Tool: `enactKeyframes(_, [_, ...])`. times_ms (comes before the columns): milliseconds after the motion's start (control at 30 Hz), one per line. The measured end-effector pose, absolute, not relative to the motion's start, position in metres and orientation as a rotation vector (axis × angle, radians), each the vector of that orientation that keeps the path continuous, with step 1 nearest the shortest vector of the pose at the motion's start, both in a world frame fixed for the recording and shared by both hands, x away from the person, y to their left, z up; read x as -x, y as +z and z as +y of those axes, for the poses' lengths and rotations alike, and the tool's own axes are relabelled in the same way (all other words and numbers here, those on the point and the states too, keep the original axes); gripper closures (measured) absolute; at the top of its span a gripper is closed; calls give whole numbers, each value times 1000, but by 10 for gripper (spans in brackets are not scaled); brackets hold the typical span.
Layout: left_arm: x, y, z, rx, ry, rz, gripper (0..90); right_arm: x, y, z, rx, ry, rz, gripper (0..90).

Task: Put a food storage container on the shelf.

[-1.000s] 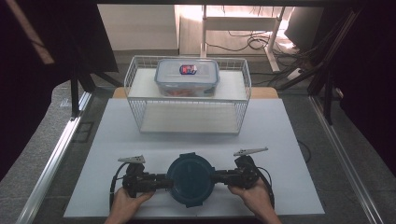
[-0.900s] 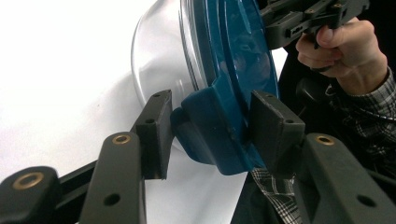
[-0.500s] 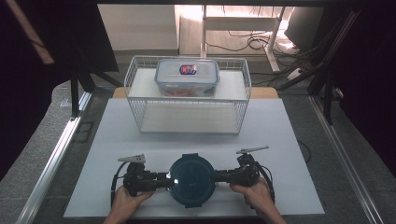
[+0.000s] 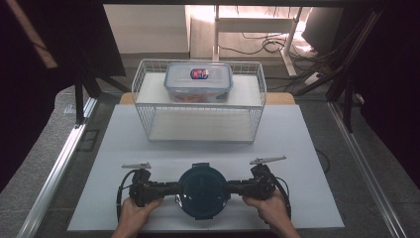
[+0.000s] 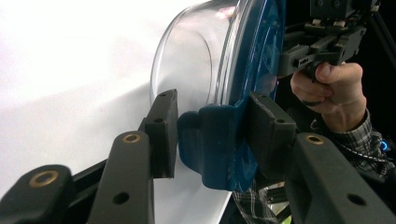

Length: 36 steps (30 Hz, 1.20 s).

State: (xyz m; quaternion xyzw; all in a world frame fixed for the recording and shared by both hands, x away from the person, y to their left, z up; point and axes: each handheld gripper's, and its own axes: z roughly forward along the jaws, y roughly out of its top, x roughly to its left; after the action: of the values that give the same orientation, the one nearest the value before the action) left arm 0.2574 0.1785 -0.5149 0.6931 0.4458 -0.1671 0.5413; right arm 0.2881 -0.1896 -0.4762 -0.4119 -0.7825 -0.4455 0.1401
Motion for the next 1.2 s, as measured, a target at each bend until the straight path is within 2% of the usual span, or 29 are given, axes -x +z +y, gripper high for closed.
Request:
enactKeyframes(600, [-287, -461, 180, -1671, -254, 997, 567, -310, -434, -184, 1177, -1432, -2339, 573])
enactKeyframes(933, [-308, -408, 184, -1668, -166, 957, 567, -331, -390, -180, 1148, -1541, -2352, 571])
enactKeyframes(1200, [-323, -386, 185, -1650, -146, 933, 567, -344, -360, -178, 1146, -1595, -2377, 570])
